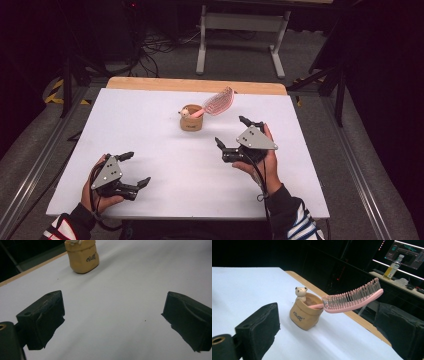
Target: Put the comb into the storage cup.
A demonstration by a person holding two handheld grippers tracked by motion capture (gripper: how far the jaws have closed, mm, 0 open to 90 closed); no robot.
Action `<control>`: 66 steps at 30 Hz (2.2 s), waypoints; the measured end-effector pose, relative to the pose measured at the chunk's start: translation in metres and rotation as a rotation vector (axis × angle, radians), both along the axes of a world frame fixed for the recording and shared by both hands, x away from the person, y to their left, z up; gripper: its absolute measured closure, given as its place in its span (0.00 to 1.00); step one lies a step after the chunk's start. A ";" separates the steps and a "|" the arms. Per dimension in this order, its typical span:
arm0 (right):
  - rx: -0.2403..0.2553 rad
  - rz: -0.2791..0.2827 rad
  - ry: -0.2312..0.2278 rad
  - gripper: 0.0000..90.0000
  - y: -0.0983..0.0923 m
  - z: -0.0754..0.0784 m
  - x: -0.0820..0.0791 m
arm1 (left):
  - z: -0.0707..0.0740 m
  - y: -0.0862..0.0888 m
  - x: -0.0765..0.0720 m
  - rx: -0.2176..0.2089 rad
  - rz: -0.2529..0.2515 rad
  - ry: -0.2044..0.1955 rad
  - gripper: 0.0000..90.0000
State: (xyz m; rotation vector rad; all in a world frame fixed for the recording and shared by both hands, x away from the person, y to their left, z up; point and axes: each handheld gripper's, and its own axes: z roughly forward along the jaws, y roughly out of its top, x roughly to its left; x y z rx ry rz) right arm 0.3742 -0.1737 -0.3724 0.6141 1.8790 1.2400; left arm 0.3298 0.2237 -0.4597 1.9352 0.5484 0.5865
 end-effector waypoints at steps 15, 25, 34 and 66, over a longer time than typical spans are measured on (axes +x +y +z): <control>-0.035 0.023 0.001 0.07 -0.012 -0.012 -0.014 | 0.000 -0.001 -0.001 -0.001 -0.002 0.000 0.05; -0.057 0.030 0.005 0.07 -0.022 -0.024 -0.023 | 0.000 -0.001 -0.001 0.000 -0.005 0.001 0.05; -0.069 0.028 -0.005 0.07 -0.033 -0.032 -0.032 | 0.000 -0.001 -0.001 0.003 -0.003 -0.001 0.05; -0.057 -0.099 0.109 0.07 -0.106 -0.080 -0.049 | 0.002 0.000 0.000 -0.002 0.013 -0.007 0.05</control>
